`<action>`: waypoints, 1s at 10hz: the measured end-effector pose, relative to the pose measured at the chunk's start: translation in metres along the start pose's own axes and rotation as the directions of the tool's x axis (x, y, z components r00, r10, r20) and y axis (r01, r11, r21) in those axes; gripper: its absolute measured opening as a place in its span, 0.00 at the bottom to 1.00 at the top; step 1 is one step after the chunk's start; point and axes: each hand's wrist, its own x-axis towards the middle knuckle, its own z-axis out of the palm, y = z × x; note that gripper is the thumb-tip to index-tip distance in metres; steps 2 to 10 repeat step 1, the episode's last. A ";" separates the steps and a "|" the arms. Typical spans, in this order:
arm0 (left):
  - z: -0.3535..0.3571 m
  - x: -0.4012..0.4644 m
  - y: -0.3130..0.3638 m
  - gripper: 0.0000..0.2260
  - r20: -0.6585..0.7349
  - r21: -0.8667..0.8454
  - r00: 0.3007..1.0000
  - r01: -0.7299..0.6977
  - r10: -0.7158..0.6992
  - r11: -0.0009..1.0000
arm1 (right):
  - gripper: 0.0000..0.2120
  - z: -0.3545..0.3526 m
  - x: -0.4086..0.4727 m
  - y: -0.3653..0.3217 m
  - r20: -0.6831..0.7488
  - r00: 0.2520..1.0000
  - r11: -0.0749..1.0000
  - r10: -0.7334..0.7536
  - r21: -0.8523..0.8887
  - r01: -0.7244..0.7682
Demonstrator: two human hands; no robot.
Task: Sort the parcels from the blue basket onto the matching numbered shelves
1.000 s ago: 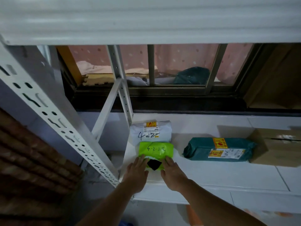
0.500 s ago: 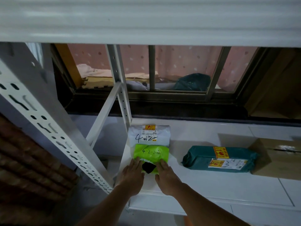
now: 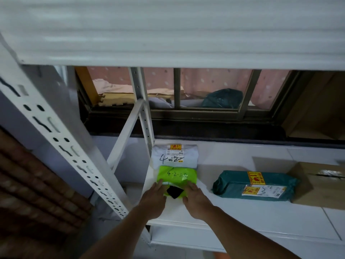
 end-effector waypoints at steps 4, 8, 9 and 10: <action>-0.030 -0.009 0.006 0.22 -0.011 -0.014 1.000 -0.008 0.008 1.000 | 0.24 -0.029 -0.016 -0.014 0.006 1.000 1.000 0.015 0.003 -0.015; -0.030 -0.009 0.006 0.22 -0.011 -0.014 1.000 -0.008 0.008 1.000 | 0.24 -0.029 -0.016 -0.014 0.006 1.000 1.000 0.015 0.003 -0.015; -0.030 -0.009 0.006 0.22 -0.011 -0.014 1.000 -0.008 0.008 1.000 | 0.24 -0.029 -0.016 -0.014 0.006 1.000 1.000 0.015 0.003 -0.015; -0.030 -0.009 0.006 0.22 -0.011 -0.014 1.000 -0.008 0.008 1.000 | 0.24 -0.029 -0.016 -0.014 0.006 1.000 1.000 0.015 0.003 -0.015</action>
